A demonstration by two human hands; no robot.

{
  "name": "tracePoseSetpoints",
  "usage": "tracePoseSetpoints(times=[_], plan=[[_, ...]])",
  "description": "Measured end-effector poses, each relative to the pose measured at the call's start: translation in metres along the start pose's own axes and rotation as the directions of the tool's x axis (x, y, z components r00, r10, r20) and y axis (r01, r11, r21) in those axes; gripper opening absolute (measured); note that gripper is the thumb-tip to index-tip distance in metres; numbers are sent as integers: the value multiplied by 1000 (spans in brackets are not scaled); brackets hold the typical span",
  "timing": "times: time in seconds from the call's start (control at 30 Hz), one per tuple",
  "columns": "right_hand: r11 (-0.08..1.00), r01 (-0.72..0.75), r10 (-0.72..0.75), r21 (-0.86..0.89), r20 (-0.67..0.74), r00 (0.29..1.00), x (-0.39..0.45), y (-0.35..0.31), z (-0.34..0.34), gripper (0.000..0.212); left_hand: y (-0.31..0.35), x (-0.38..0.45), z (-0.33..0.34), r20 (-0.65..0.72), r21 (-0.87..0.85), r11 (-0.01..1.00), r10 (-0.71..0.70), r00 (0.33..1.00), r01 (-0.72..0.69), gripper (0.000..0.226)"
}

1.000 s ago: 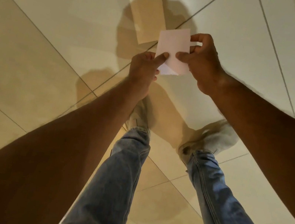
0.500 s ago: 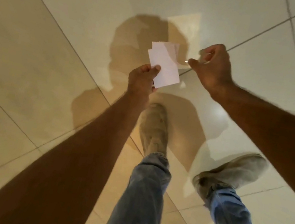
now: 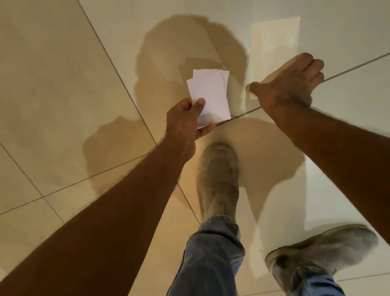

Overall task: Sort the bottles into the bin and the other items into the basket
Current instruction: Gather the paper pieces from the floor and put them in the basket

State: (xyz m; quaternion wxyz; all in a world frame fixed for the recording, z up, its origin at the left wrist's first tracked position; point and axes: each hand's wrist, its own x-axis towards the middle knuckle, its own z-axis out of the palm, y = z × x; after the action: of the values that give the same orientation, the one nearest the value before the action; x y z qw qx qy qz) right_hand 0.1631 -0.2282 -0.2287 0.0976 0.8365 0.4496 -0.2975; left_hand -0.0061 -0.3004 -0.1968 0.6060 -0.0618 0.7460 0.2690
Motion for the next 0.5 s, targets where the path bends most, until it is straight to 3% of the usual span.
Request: tracePoseSetpoints(times=[0.13, 0.27, 0.5], plan=[[998, -56, 57, -37, 26, 998, 4, -9, 2, 104, -6, -2, -2, -16, -49, 999, -3, 1000, 3, 5], [991, -43, 47, -126, 26, 999, 5, -13, 2, 91, -7, -6, -1, 0, -75, 997, -5, 1000, 5, 7], [998, 56, -54, -15, 112, 992, 6, -8, -5, 84, -7, -7, -1, 7, -67, 998, 2, 1000, -2, 14]])
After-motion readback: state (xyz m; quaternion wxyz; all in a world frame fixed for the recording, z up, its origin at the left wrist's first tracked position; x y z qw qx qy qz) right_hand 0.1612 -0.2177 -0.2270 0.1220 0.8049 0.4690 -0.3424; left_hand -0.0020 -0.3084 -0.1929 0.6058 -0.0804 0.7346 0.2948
